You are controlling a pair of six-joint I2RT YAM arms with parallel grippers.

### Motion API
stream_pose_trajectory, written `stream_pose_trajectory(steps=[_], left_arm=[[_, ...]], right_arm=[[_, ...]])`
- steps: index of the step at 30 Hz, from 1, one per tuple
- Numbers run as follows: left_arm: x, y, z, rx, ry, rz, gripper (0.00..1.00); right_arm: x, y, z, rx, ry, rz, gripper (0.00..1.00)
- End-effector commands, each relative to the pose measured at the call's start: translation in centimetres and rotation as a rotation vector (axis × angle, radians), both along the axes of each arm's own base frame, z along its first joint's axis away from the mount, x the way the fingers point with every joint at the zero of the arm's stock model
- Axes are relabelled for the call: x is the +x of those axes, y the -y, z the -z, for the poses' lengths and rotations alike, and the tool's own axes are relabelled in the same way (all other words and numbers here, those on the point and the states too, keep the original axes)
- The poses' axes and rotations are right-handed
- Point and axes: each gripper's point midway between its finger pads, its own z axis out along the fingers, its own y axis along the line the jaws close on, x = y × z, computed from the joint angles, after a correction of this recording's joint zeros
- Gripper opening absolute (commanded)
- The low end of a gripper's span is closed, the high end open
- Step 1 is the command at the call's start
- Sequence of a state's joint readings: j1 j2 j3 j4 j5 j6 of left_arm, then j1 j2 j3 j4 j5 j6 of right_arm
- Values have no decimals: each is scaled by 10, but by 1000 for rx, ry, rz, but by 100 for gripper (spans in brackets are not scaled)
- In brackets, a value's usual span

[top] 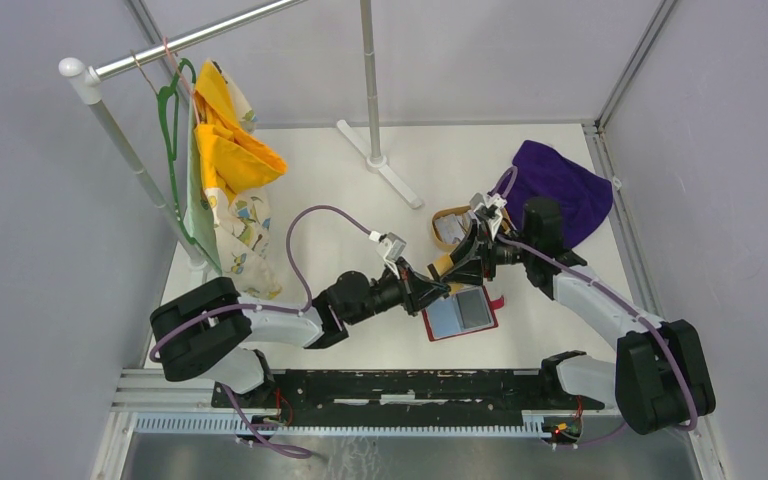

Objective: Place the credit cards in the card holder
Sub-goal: Pick up the credit card from the storage box.

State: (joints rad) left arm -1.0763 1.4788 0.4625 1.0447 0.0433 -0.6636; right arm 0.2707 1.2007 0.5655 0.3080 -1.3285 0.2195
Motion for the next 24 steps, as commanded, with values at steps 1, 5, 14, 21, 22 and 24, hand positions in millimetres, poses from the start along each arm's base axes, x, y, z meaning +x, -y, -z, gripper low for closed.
stream_pose_trajectory(steps=[1, 5, 14, 21, 22, 24], left_arm=[[-4, -4, -18, -28, 97, 33, 2], [-13, -7, -9, 17, 101, 73, 2], [-22, -11, -4, 64, 122, 115, 2], [-21, -12, -7, 46, 114, 111, 26], [-21, -14, -8, 33, 112, 109, 29], [-22, -16, -11, 3, 106, 113, 33]], right_arm=[[0, 0, -11, -14, 155, -63, 48], [-1, 2, -7, -42, 215, -64, 52], [-8, 2, -6, -20, 214, -101, 11], [-12, 1, -13, 7, 226, -127, 0], [-12, 1, -13, 9, 218, -129, 0], [-12, 1, -12, 13, 199, -133, 0]])
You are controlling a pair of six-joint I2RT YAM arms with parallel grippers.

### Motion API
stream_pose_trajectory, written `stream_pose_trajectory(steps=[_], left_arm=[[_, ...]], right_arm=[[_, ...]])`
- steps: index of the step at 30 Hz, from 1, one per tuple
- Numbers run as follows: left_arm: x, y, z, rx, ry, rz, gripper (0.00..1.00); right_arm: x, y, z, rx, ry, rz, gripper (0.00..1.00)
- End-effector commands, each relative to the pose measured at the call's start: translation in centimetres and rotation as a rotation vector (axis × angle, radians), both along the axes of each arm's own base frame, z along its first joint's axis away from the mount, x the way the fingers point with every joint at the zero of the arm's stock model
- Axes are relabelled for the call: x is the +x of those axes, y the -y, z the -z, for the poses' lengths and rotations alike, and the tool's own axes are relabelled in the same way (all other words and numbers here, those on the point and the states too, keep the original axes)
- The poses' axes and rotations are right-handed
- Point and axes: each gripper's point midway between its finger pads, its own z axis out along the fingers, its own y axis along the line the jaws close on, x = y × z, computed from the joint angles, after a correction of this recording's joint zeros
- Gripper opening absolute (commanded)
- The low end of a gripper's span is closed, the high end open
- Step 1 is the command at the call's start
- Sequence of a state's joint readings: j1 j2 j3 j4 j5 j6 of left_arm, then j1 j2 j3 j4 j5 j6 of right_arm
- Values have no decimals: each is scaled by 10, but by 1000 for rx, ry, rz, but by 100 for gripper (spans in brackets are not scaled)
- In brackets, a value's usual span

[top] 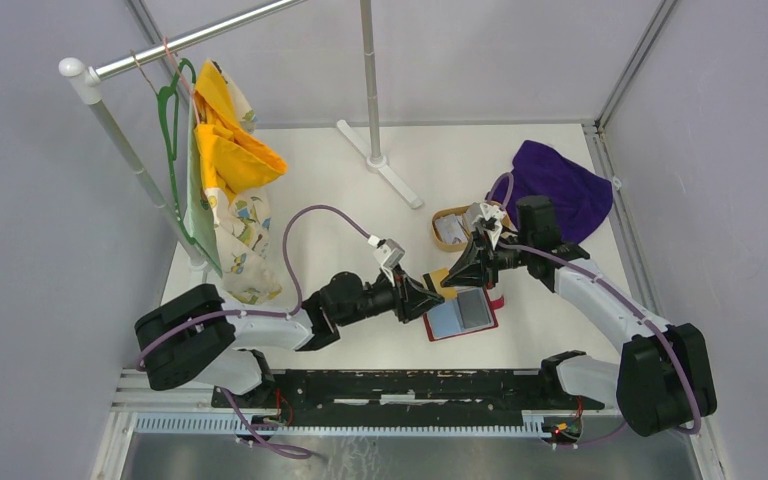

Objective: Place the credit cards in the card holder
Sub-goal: Pick up the credit card from the storage box, then insert the credit card into the card holder.

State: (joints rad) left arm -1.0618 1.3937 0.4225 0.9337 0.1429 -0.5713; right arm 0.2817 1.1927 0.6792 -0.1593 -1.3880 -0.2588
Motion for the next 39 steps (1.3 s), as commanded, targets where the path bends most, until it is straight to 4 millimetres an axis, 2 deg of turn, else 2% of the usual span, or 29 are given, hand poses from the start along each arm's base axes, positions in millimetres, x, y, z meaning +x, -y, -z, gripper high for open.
stream_pose_trajectory(steps=[1, 13, 15, 18, 20, 22, 25, 27, 29, 32, 35, 39], left_arm=[[-6, -4, -25, -105, 43, 32, 34], [-6, -8, -35, -171, 34, 57, 29], [-6, -7, -35, -170, 36, 59, 23], [-5, -7, -35, -169, 37, 59, 3], [-3, -8, -32, -163, 32, 54, 2], [-3, -9, -32, -164, 25, 51, 2], [-2, -12, -28, -155, 0, 42, 2], [-1, -13, -22, -139, -32, 35, 2], [-3, -14, -14, -119, -84, 33, 2], [-7, -16, 1, -95, -179, 30, 2], [-15, -16, 18, -94, -307, 36, 2], [-29, -6, 36, -113, -460, 69, 2]], right_arm=[[4, -3, -15, 39, 60, -26, 0], [6, -4, -9, 32, 25, -9, 0], [6, -4, -8, 30, 18, -8, 0], [7, -4, -6, 25, 21, -1, 0], [9, -3, -5, 18, 30, 10, 0], [11, -3, -1, 1, 42, 25, 10], [23, 4, 5, -88, 145, 72, 40], [34, 14, 8, -175, 227, 109, 51], [50, 30, 8, -261, 286, 179, 55], [75, 60, 12, -385, 350, 318, 56], [97, 96, 26, -547, 417, 488, 56], [103, 124, 49, -691, 445, 589, 56]])
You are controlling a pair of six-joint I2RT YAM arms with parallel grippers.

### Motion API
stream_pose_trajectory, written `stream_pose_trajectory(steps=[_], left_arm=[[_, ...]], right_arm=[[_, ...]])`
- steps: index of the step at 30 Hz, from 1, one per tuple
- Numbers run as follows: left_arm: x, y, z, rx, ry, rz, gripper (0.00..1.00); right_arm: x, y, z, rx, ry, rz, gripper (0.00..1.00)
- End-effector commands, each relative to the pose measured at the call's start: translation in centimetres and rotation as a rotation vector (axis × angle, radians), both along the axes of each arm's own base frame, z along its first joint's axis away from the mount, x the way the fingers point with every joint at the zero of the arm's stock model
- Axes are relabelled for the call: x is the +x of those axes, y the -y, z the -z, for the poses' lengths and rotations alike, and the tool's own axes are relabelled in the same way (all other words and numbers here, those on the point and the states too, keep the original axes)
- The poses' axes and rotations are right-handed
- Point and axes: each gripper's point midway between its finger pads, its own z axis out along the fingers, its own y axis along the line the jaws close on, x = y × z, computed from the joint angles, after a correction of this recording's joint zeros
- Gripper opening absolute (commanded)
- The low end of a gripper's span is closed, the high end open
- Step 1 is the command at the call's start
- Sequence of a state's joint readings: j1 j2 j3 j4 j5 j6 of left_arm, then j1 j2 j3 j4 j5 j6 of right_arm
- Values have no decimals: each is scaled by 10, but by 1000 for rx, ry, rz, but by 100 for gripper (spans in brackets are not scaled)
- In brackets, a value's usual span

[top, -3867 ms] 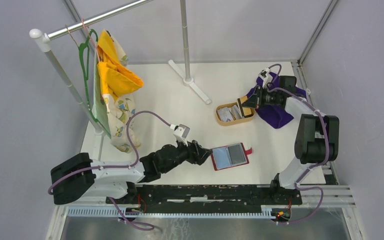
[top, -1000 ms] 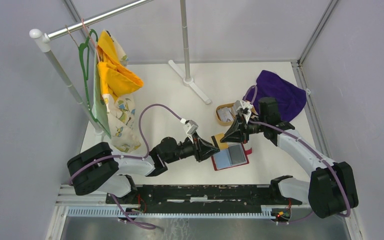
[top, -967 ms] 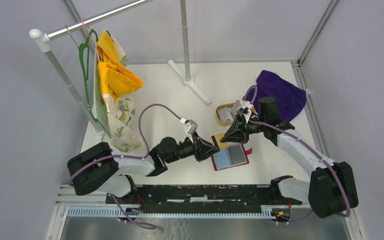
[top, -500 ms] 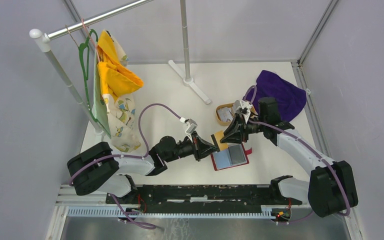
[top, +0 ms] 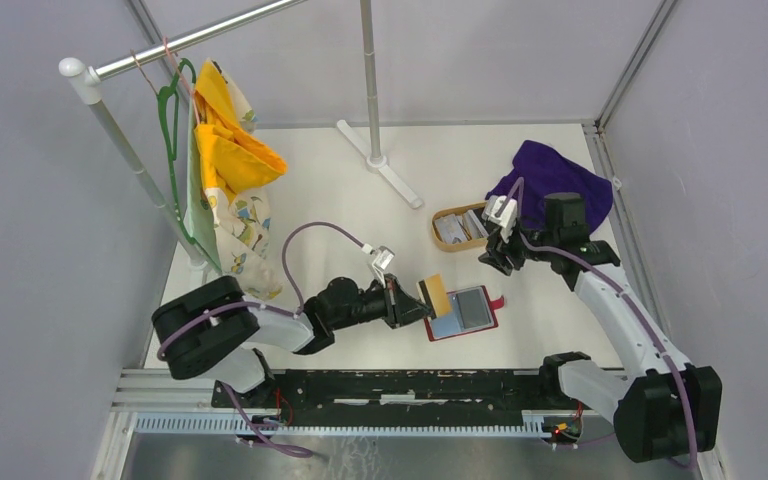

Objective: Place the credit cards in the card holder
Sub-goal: Insert the credit card into the card holder.

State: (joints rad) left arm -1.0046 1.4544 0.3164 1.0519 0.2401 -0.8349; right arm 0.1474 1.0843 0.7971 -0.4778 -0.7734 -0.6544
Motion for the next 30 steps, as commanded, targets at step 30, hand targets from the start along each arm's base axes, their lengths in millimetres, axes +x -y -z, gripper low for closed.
stream_pose_trajectory(steps=[30], left_arm=[[-7, 46, 85, 138, -403, -58, 2]], right_arm=[[-57, 34, 125, -432, -10, -216, 51]])
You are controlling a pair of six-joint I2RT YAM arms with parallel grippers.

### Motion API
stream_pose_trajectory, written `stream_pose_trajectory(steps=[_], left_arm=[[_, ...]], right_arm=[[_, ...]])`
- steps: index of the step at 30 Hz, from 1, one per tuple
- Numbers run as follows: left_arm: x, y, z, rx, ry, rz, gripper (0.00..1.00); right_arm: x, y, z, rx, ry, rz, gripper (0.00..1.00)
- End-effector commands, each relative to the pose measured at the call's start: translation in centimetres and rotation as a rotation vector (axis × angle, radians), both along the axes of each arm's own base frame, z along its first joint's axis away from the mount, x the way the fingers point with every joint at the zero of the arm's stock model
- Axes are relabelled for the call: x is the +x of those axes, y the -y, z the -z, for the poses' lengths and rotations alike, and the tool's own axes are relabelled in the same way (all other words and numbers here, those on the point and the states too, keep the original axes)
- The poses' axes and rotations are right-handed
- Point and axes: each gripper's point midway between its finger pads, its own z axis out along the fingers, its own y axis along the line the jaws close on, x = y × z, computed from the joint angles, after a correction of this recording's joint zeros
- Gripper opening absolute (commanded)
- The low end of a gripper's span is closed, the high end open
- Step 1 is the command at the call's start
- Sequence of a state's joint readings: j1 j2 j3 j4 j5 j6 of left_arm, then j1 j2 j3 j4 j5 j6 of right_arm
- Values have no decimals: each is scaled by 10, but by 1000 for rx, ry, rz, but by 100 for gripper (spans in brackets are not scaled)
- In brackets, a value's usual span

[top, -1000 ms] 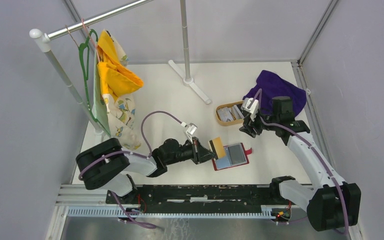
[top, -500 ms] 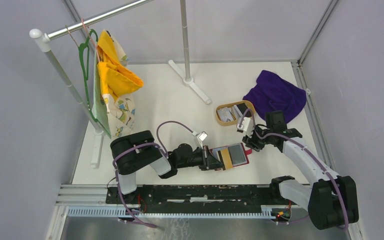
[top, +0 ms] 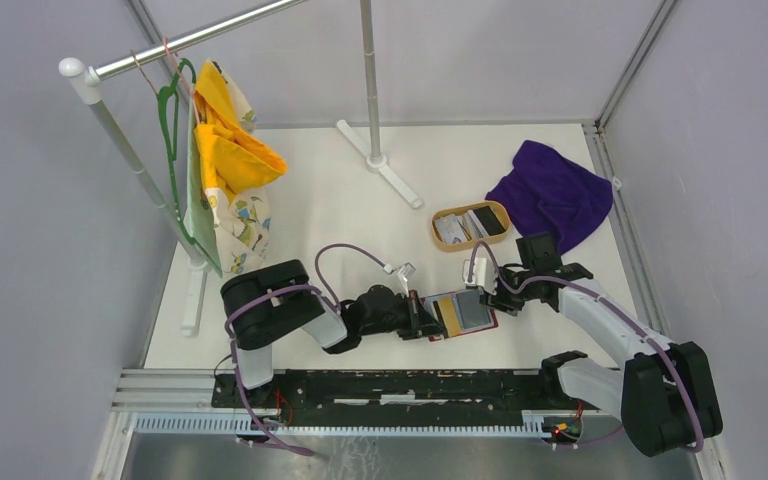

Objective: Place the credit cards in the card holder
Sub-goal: Insert the credit card into the card holder.

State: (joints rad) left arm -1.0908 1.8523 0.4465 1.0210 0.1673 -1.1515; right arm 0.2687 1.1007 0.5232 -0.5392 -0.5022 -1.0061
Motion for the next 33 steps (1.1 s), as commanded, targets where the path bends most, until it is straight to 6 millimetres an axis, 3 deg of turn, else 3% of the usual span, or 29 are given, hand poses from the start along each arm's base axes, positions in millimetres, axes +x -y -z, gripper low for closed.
stream_pose_trajectory(steps=[1, 14, 33], left_arm=[[6, 12, -16, -32, 26, 3, 2], [13, 3, -22, -101, -12, 7, 2], [23, 14, -28, -172, -23, -6, 2]], right_arm=[[1, 1, 1, -28, 43, -58, 51], [-1, 4, 6, -48, 38, -67, 52], [-2, 8, 13, -77, 15, -56, 52]])
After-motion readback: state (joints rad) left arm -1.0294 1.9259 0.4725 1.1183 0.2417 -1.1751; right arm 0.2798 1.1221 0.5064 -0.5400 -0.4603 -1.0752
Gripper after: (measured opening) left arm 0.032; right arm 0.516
